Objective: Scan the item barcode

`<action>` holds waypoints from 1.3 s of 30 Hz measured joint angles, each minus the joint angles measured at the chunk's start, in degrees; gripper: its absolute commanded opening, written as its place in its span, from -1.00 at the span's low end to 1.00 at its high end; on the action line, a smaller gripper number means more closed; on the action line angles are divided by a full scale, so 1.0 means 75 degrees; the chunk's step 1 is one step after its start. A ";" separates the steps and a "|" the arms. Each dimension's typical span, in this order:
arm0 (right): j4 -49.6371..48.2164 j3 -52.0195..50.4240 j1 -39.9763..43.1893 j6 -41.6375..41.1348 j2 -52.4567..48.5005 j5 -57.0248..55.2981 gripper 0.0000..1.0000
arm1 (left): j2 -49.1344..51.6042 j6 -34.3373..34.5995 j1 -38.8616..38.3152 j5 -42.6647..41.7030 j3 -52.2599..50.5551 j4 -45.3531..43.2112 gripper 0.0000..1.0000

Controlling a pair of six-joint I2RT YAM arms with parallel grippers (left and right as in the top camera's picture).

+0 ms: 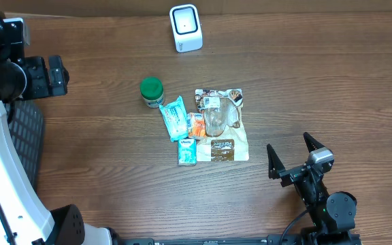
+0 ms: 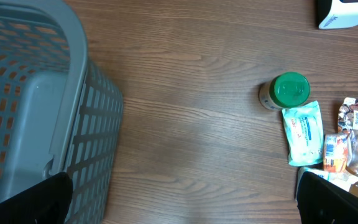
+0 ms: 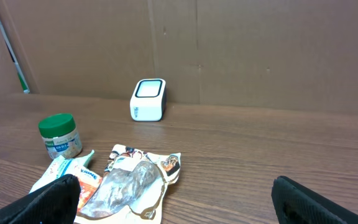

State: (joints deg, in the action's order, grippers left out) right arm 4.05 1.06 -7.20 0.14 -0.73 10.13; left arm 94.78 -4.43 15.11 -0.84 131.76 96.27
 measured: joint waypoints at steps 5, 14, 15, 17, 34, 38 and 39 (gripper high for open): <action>0.0003 0.0000 0.0000 0.0003 0.0000 0.0000 1.00 | 0.0000 0.0000 0.0000 0.0000 0.0000 0.0000 0.99; -0.0003 0.0000 0.0000 0.0003 0.0000 0.0000 1.00 | 0.0000 0.0000 0.0000 0.0000 0.0000 0.0000 0.98; 0.0000 0.0000 0.0000 -0.0003 0.0000 0.0000 1.00 | 0.0000 0.0000 0.0000 0.0000 0.0000 0.0000 0.99; -0.0009 0.0000 0.0000 0.0000 0.0000 0.0000 1.00 | 0.0000 0.0000 0.0000 -0.0003 0.0000 0.0000 0.99; -0.0271 0.0099 0.0000 -0.0889 -0.0058 0.1376 1.00 | 0.0000 0.0000 0.0000 -0.0003 0.0000 0.0000 0.98; 0.0498 0.1052 0.0000 -0.0959 -0.0650 0.1667 1.00 | 0.0000 0.0000 0.0000 -0.0003 0.0000 0.0000 0.99; 0.0691 0.1381 0.0000 -0.0962 -0.0851 0.1716 1.00 | 0.0000 0.0000 0.0000 -0.0003 0.0000 0.0003 0.99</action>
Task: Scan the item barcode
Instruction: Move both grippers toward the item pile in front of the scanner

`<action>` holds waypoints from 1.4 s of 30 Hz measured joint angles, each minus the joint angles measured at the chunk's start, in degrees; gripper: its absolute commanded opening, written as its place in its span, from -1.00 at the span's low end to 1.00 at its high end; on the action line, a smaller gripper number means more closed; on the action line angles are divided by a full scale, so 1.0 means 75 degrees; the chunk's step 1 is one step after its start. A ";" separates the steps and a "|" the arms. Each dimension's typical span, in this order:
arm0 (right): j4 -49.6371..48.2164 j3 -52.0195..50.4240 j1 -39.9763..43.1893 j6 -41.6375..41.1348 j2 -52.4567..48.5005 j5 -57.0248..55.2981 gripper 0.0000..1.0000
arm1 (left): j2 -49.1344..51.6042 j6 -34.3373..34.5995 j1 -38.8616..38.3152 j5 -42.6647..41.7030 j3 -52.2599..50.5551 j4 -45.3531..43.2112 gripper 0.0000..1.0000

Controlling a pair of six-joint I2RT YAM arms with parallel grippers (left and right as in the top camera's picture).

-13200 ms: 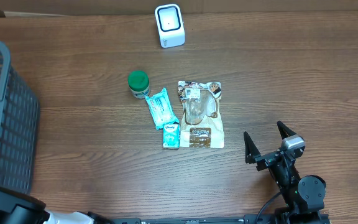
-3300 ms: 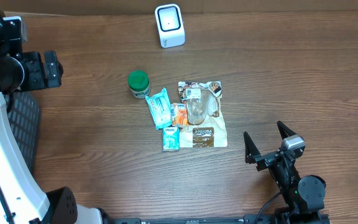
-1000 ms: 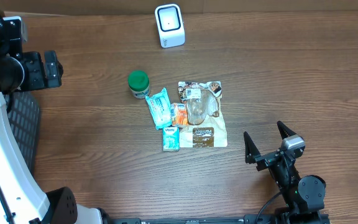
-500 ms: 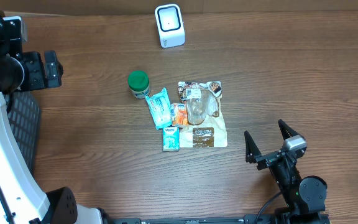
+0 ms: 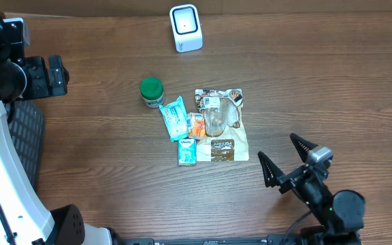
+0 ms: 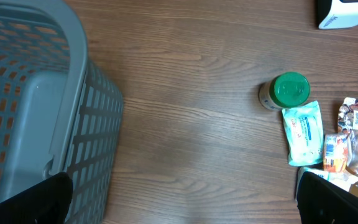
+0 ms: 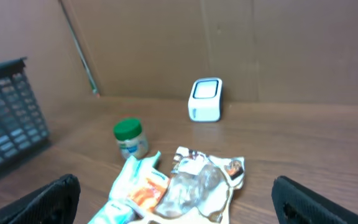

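Note:
The white barcode scanner (image 5: 186,27) stands at the table's far edge, also seen as a white box (image 7: 206,99). A cluster of items lies mid-table: a green-lidded jar (image 5: 152,92), a teal wipes packet (image 5: 175,118), an orange packet (image 5: 197,125), a clear-fronted snack bag (image 5: 221,126) and a small teal packet (image 5: 187,151). My right gripper (image 5: 275,145) is open and empty, just right of the snack bag and pointing at the cluster (image 7: 179,205). My left gripper (image 5: 58,76) is open and empty, high at the far left (image 6: 179,208).
A dark grey mesh basket (image 5: 22,136) sits at the left edge under the left arm. It fills the left of the left wrist view (image 6: 36,93). A brown cardboard wall (image 7: 260,43) backs the table behind the scanner.
My right gripper has shifted left and swung toward the item cluster, so the basket now shows in its view. The left arm and all the items are where they were.

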State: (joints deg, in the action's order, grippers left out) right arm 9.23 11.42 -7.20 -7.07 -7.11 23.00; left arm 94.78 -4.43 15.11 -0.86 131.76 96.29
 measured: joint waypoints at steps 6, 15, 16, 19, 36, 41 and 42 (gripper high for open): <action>0.2028 0.2521 0.0000 0.0187 -0.1725 0.0105 1.00 | 0.0000 0.0000 0.0000 -0.0012 0.0000 0.0009 0.99; 0.5301 0.5942 0.0006 0.0682 -0.4651 0.0099 1.00 | 0.0000 0.0000 0.0000 -0.0029 0.0000 0.0017 0.99; 0.5508 0.6196 0.0006 0.0714 -0.4945 0.0099 1.00 | 0.0000 0.0000 0.0000 -0.0026 0.0000 0.0017 0.99; 0.5750 0.6636 0.0006 0.0752 -0.5683 0.0099 1.00 | 0.0000 -0.0009 0.0000 -0.0020 0.0000 -0.0003 0.99; 0.6531 0.6679 0.0006 0.0781 -0.7108 0.0102 1.00 | 0.0000 0.0032 0.0000 0.0067 0.0000 -0.0262 0.99; 0.6744 0.6679 0.0006 0.0778 -0.7370 0.0099 1.00 | 0.0000 0.0423 -0.0003 -0.1221 0.0000 -0.0265 -0.16; 0.6741 0.6679 0.0006 0.0778 -0.7388 0.0102 1.00 | 0.0000 0.0501 -0.0006 -0.1577 0.0000 -0.0268 -0.72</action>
State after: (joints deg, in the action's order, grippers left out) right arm 59.79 61.52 -7.16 -1.23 -62.52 23.77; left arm 94.78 -0.67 15.07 -12.69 131.76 94.28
